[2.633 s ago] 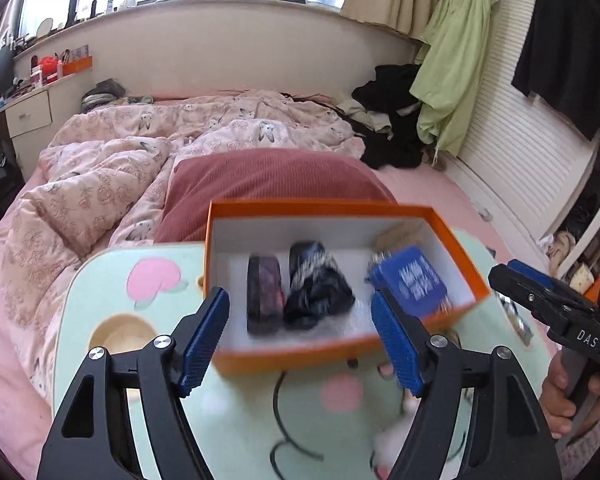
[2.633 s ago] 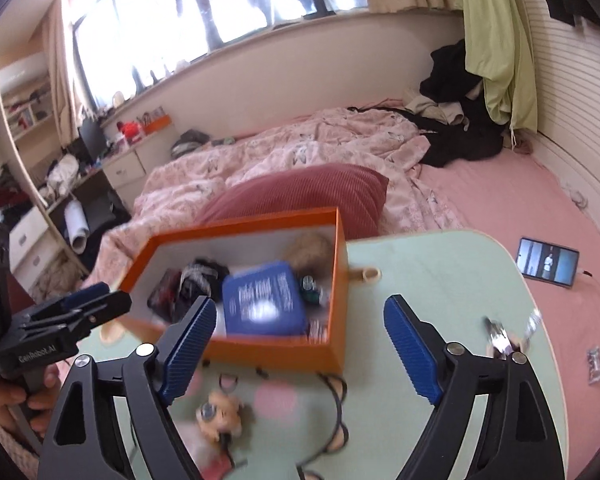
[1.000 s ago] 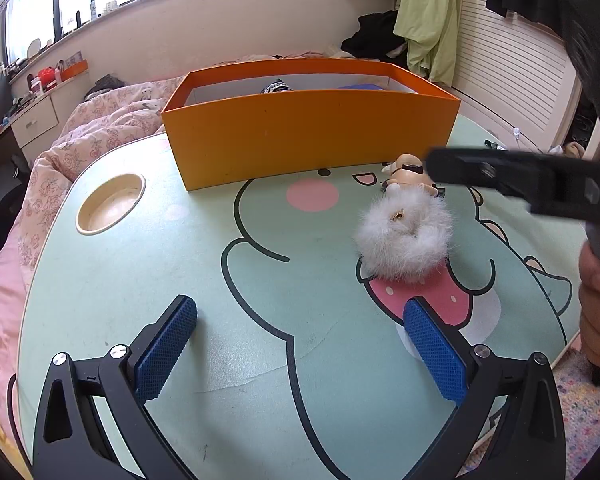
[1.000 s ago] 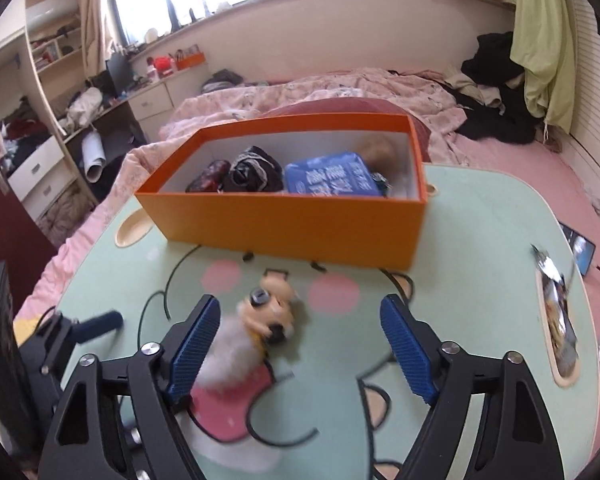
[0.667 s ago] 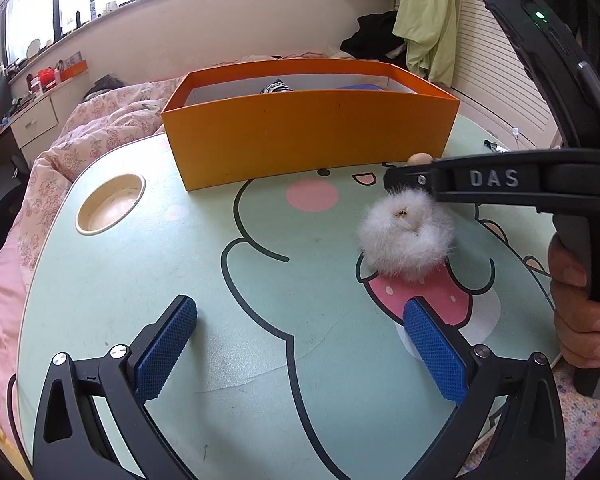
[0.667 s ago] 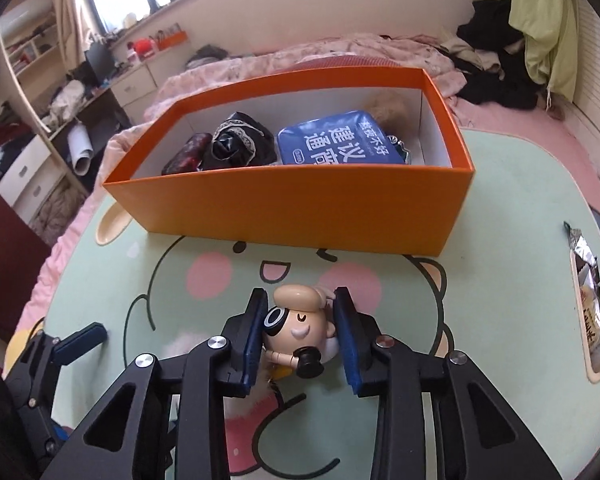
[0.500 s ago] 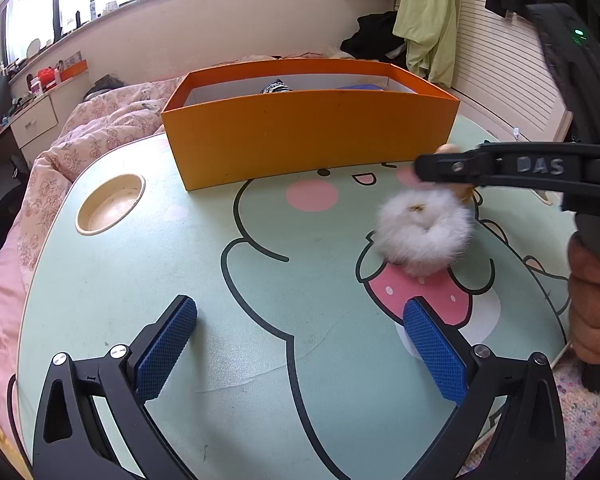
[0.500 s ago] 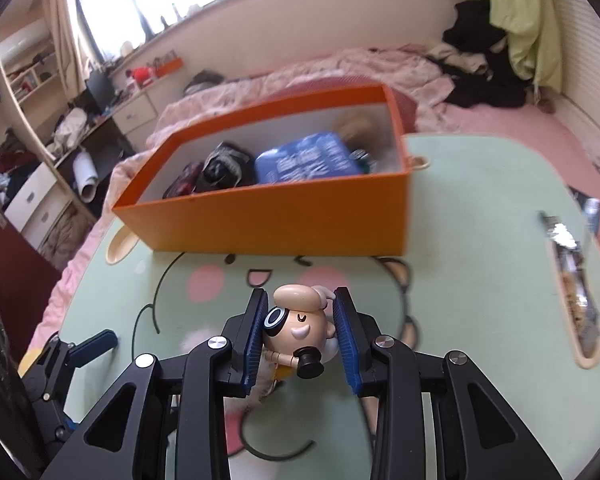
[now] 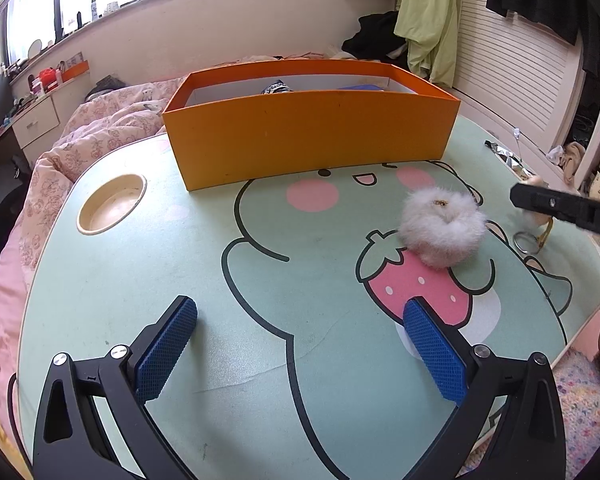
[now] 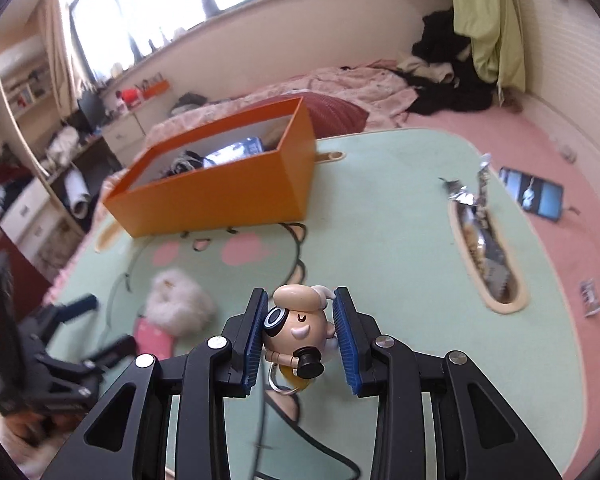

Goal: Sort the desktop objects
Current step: 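Grasp the white fluffy ball with the left gripper while the right carries the figurine, then lower the fluffy ball and figurine into the orange box and open both grippers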

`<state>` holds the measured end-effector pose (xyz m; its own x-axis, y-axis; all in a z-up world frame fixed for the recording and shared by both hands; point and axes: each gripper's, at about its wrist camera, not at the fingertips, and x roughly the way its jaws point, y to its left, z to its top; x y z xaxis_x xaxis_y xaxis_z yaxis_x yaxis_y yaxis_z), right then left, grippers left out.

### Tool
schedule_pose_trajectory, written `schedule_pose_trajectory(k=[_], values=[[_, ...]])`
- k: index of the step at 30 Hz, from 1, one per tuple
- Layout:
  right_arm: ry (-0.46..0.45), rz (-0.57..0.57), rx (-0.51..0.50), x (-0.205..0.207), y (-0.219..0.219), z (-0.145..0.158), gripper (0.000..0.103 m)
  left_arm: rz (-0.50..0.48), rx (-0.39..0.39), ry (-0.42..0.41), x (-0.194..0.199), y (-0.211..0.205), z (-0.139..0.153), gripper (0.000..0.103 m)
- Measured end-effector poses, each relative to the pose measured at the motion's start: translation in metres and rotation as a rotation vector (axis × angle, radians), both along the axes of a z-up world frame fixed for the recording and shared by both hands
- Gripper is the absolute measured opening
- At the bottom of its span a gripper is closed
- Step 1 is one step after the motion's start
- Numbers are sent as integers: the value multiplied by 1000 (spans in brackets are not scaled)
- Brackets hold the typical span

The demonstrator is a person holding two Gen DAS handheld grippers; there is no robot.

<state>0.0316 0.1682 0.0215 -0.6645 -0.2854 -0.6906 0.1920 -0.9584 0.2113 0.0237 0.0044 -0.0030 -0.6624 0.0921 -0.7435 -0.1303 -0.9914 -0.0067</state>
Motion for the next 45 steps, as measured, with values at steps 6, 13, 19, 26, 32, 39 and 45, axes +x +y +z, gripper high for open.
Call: schedule_pose_trajectory(k=[6, 13, 19, 26, 32, 39, 45], values=[[12, 10, 124, 8, -12, -11, 34, -90, 5, 68, 2, 20, 25, 103], [12, -42, 212, 8, -14, -18, 81, -181, -46, 51, -41, 62, 34, 103], [24, -54, 212, 9, -10, -18, 77, -197, -11, -45, -62, 69, 10, 53], [55, -14, 222, 14, -20, -13, 34, -172, 29, 7, -44, 49, 15, 41], [78, 15, 193, 5, -28, 3, 34, -121, 67, 62, -35, 26, 35, 41], [146, 67, 150, -34, -47, 48, 34, -68, 103, 129, -55, -5, 74, 41], [169, 84, 79, -86, -55, 82, 34, -33, 86, 168, -89, -21, 102, 41]])
